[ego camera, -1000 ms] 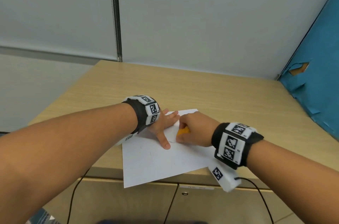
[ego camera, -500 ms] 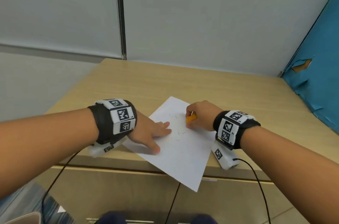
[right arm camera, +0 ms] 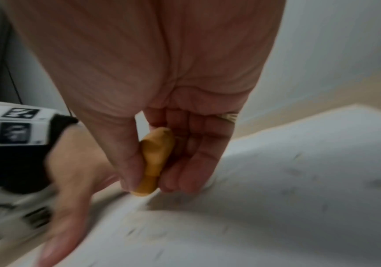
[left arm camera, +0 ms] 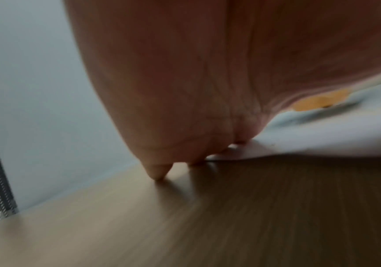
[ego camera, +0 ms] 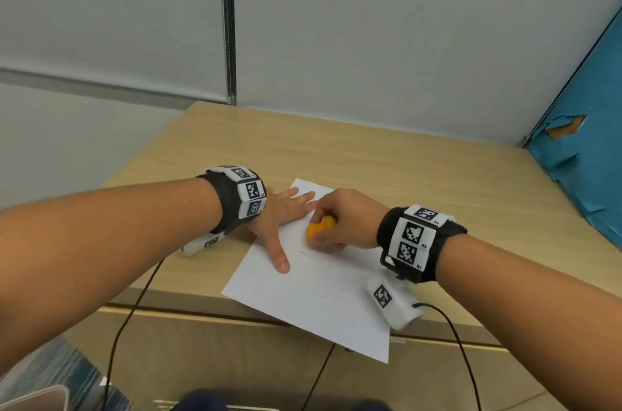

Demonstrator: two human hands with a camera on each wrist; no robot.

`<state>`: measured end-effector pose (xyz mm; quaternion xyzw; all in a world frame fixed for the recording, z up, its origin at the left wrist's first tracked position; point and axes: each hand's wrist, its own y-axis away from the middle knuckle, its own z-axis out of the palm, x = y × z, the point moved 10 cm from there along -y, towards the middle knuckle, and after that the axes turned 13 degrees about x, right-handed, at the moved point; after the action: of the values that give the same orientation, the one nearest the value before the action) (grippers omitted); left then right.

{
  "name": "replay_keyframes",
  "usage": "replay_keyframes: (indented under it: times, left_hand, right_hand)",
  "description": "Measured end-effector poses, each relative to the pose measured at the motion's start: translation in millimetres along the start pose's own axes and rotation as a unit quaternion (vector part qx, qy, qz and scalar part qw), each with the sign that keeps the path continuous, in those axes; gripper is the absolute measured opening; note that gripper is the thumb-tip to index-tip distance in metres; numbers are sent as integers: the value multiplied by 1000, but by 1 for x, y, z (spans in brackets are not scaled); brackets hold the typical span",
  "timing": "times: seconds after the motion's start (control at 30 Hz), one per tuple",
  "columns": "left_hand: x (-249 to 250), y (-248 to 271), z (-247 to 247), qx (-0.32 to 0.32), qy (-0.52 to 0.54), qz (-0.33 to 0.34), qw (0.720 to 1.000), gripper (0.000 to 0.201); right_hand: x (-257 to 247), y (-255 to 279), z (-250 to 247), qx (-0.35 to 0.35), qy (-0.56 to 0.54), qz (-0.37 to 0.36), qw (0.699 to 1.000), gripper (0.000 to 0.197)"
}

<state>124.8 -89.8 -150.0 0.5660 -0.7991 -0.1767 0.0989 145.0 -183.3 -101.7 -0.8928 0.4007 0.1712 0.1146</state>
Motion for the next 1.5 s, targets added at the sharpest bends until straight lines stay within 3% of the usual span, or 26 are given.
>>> replay_keyframes:
  times: [0.1,0.2,0.27,0.4,0.57,0.7,0.77,0.8,0.87,0.93,1.0,1.07,1.2,1.37,1.5]
  left_hand:
    - [-2,-3,4,5,-17,4,1000,143]
    - [-3,-5,6,14,-15,-3,1000,144]
    - [-2,-7,7,16,-17,-2,1000,144]
    - [-4,-8,9,8,-23,-8,1000,146]
    - [1,-4,1,7,-34,-11,999,144]
    - [-10,-4,7,5,-4,-53,999,158]
    - [-1,-2,4,7,-11,-24,1000,143]
    - [7,0,-1,10,-11,-7,1000,130]
    - [17,6,-13,27,-7,7,1000,123]
    - [10,4,-7,17,-12,-13,1000,128]
    - [-8,-2,4,10,-1,-56,998,155]
    - [-11,-6,8,17,-5,-44,999,168]
    - [3,-4,2,24,-24,4,999,143]
    - [-3,-9,6,21,-31,-11,999,150]
    - [-6,-13,8,21,-29,-11,999,156]
  right_hand:
    - [-18,2,15,-43,86,-61,993,29]
    - [-2,-19,-7,8,162,-28,986,30]
    - [-4,-17,-7,23,151,-20,988,28]
    - [-51,20,29,-81,95,-117,985,25]
    - [-14,-35,-6,3,174,-42,984,28]
    - [-58,3,35,-78,86,-121,986,41]
    - [-53,-1,29,-83,97,-109,986,25]
    - [-44,-15,17,-60,131,-84,986,23]
    - [-27,-33,2,-21,182,-47,982,29]
    - [-39,-25,14,-29,141,-65,987,15]
    - [-62,5,36,-83,104,-128,983,38]
    - [-60,12,33,-99,84,-122,984,27]
    - [-32,-19,-1,-19,158,-58,986,19]
    - [-60,38,34,-122,121,-143,975,18]
    - [-25,-1,-4,-20,173,-75,982,26]
